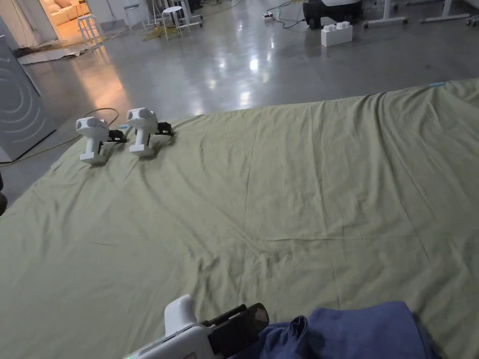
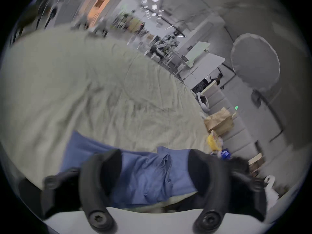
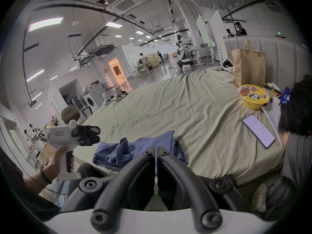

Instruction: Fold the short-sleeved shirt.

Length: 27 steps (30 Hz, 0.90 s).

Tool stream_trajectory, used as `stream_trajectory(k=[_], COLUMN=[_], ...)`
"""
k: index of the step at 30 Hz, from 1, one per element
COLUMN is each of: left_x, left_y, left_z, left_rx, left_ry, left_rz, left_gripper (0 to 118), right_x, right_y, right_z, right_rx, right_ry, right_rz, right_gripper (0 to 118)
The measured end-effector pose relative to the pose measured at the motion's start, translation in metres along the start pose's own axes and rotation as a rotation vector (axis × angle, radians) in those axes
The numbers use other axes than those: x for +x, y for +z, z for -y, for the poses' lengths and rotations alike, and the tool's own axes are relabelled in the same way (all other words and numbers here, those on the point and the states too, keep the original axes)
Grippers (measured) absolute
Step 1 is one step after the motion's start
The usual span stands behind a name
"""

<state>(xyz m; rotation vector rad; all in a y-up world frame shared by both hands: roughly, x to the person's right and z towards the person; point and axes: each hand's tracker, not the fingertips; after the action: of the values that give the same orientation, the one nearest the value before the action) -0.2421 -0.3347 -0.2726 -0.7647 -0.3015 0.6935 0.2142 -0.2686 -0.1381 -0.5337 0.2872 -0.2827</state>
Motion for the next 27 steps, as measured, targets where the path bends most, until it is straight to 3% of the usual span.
stream_trajectory(k=[2,3,6,9,10,11,16,18,20,21,23,24,27], left_x=[-0.013,-0.011,0.001,0.004,-0.002,-0.007,0.007,0.009,0.002,-0.008,-0.034,-0.047,-0.089], left_y=[-0.024,-0.04,-0.08,-0.116,-0.124,-0.127,-0.099,-0.062,-0.024,-0.003,0.029,0.04,0.065], left_z=[0.017,0.028,0.053,0.066,0.07,0.072,0.057,0.039,0.02,0.005,-0.012,-0.019,-0.028], left_rx=[-0.009,-0.021,-0.16,-0.302,-0.322,-0.299,-0.279,-0.159,-0.068,-0.043,-0.008,-0.03,0.064], left_ry=[0.109,0.144,0.109,0.04,0.043,0.056,0.018,0.078,0.097,0.087,0.086,0.095,0.129], left_rz=[0.101,0.094,0.236,0.03,0.036,0.096,0.087,0.259,0.274,0.252,0.184,0.129,0.043], left_gripper=[47,3,2,2,2,2,2,2,3,22,89,97,97], right_x=[-0.004,-0.006,-0.009,-0.008,-0.008,-0.009,-0.017,-0.022,-0.024,-0.025,-0.027,-0.028,-0.031], right_y=[0.0,0.001,0.006,0.007,0.007,0.006,-0.003,-0.008,-0.014,-0.018,-0.025,-0.028,-0.031], right_z=[0.0,0.0,0.002,0.006,0.007,0.008,0.011,0.011,0.01,0.01,0.01,0.01,0.011], right_rx=[-0.01,-0.015,-0.016,-0.03,-0.035,-0.04,-0.063,-0.074,-0.081,-0.085,-0.095,-0.104,-0.119], right_ry=[0.014,0.024,0.034,0.02,0.019,0.018,0.003,0.018,0.024,0.023,0.028,0.033,0.055], right_rz=[-0.007,-0.007,-0.005,0.005,0.009,0.015,-0.008,-0.018,-0.04,-0.057,-0.077,-0.085,-0.096], right_gripper=[4,4,4,4,4,4,4,4,4,4,4,4,4])
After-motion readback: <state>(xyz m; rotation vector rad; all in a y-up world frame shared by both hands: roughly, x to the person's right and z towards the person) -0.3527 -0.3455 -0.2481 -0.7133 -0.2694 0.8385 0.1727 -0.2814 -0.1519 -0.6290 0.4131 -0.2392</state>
